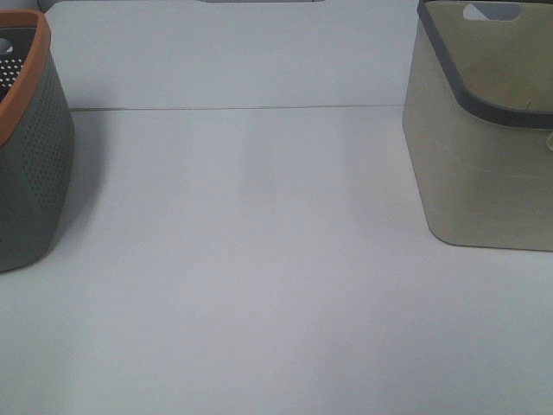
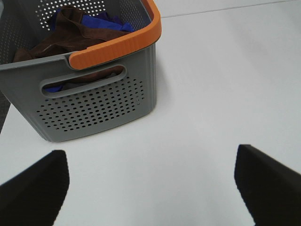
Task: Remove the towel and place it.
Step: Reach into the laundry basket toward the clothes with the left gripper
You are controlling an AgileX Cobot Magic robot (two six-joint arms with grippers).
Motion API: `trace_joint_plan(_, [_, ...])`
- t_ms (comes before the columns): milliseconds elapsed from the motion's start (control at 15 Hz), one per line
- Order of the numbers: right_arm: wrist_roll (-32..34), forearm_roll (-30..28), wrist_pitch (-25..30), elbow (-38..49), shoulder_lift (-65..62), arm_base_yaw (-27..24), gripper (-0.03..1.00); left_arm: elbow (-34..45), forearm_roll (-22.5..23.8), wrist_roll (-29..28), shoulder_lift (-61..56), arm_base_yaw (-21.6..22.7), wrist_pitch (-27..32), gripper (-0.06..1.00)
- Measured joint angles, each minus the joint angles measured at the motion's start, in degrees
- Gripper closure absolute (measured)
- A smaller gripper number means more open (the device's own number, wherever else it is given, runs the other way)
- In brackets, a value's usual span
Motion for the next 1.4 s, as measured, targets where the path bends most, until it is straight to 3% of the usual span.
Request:
trace_joint_plan(733, [0.00, 0.00, 0.00, 0.00, 0.00, 0.00, 0.23, 0.00, 0.06, 0.00, 0.00, 0.00, 0.00, 0.04])
trace_joint_plan(1000, [0.00, 0.00, 0.00, 0.00, 0.00, 0.00, 0.23, 0.00, 1.09, 0.00, 0.00, 0.00, 0.00, -0.03])
trace_joint_plan(1400, [0.00, 0.00, 0.00, 0.00, 0.00, 0.00, 0.23, 0.00, 1.26, 0.00, 0.00, 0.00, 0.00, -0.05])
